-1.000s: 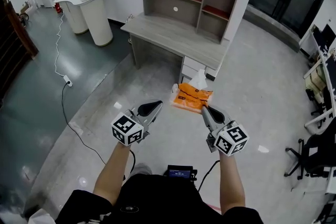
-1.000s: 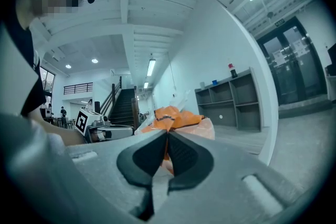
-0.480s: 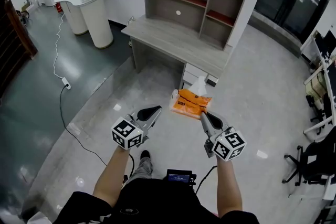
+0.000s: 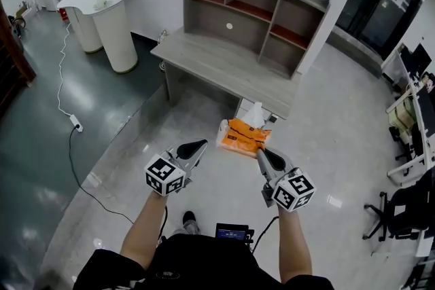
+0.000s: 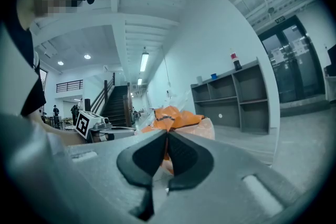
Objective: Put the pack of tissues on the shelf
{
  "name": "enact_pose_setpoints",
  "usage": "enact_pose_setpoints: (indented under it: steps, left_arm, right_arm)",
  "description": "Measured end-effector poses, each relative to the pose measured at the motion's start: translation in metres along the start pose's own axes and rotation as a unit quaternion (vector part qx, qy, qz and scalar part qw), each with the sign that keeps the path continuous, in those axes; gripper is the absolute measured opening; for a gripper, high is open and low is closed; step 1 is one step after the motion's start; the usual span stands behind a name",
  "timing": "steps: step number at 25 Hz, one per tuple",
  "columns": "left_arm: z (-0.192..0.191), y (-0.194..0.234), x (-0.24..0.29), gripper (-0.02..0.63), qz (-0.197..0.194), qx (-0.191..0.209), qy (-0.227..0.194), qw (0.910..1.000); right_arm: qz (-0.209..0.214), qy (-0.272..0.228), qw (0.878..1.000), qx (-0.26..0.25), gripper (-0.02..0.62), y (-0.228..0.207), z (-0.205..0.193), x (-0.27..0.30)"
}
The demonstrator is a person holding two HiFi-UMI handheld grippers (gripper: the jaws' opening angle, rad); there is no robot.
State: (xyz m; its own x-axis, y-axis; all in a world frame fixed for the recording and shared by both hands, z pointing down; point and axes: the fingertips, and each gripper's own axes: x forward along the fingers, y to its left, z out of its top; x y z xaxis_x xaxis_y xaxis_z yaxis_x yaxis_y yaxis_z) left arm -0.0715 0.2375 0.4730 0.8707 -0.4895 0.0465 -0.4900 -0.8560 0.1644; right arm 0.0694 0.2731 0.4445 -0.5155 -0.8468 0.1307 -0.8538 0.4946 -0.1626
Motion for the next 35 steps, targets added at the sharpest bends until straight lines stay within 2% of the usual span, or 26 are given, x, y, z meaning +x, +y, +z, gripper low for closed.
enact_pose_setpoints:
  steps: [9,20,27,35]
  left_arm:
    - [0.007,0.077,0.004,0.000,-0.028,0.002,0.011,0.9996]
    - [-0.005,0.123,0.025,0.000,-0.036,-0.010,0.025,0.9990]
    - [-0.004,0.159,0.058,0.000,-0.018,-0.008,0.027,0.9994]
    - [0.026,0.201,0.132,0.000,-0.006,0.015,0.029,0.9994]
  right_arm:
    - [-0.029,-0.002,1.000,0.009,0.005,-0.002,0.006,0.070]
    - [-0.037,0.009,0.999,0.019,0.005,-0.025,0.002,0.119]
    - [-0.018,0.003,1.000,0.019,0.005,-0.065,0.006,0.160]
    - [-0.011,-0.013,1.000,0.016,0.006,-0.144,0.038,0.198]
